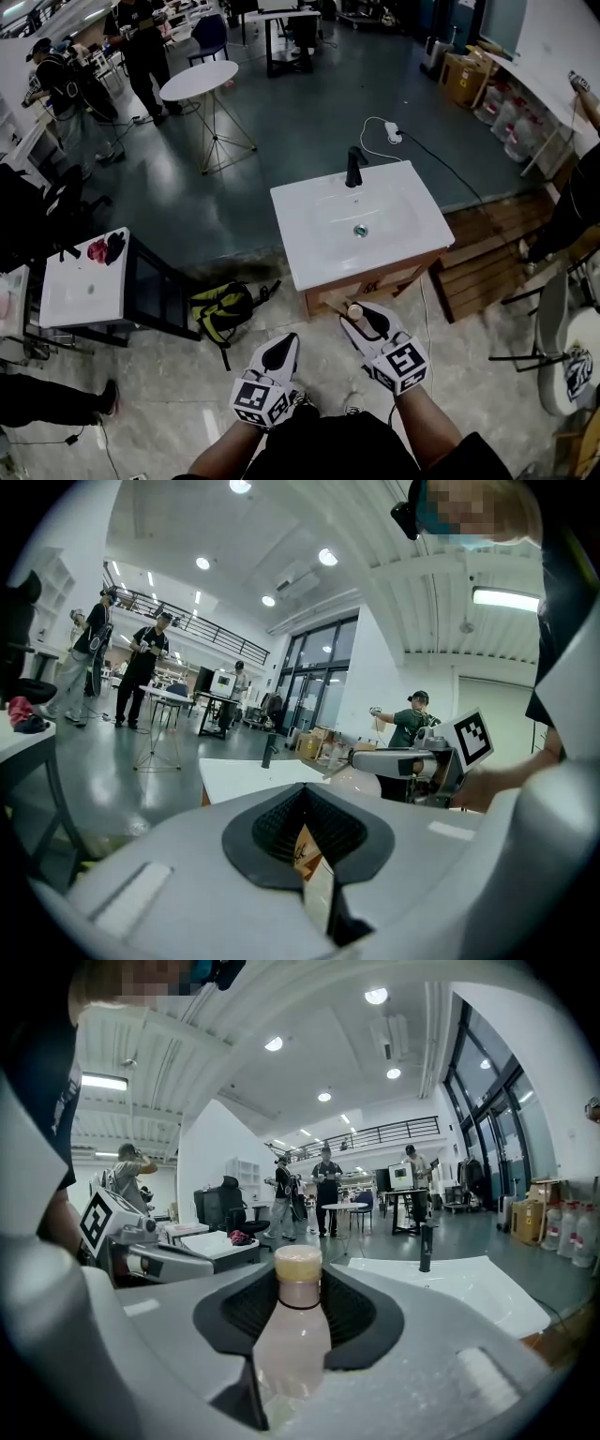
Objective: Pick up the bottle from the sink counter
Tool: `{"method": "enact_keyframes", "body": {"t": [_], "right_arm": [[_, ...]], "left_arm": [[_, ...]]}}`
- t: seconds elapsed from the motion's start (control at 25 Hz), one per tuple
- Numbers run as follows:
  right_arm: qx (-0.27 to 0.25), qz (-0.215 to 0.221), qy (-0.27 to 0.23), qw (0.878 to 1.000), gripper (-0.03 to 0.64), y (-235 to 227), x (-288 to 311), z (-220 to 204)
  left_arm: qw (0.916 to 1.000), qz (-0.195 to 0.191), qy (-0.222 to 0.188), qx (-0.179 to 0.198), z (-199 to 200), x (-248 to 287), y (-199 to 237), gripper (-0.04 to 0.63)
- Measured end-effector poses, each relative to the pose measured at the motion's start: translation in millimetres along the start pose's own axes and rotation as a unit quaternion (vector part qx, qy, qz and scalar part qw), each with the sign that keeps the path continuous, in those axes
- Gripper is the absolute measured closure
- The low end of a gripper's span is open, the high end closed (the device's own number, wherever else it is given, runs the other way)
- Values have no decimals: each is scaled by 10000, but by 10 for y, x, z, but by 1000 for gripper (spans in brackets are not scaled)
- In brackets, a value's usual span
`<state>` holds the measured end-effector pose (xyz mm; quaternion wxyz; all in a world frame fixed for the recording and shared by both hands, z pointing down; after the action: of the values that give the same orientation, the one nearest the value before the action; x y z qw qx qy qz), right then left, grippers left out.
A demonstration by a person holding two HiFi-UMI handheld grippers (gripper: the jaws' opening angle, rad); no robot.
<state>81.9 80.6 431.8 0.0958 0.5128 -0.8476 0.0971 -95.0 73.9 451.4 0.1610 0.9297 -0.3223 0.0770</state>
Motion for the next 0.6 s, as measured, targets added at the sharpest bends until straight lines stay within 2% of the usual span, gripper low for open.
{"method": "enact_keyframes", "body": {"t": [0.6], "right_arm": [[-104,227,37,9997,476,-172,-644,-49]], "left_arm": [[9998,188,-71,45,-62,49,-695,592]]}}
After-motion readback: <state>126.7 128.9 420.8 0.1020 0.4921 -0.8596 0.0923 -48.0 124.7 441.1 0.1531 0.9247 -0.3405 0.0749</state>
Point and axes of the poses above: the fingertips, and each gripper's own axes: x forward along the fingers, y to its left, z out of its top, the point moved 5 cm from there along -x, backward along the fingers, and after that the axes turned 3 degrees about y, right-handed, at the moved point
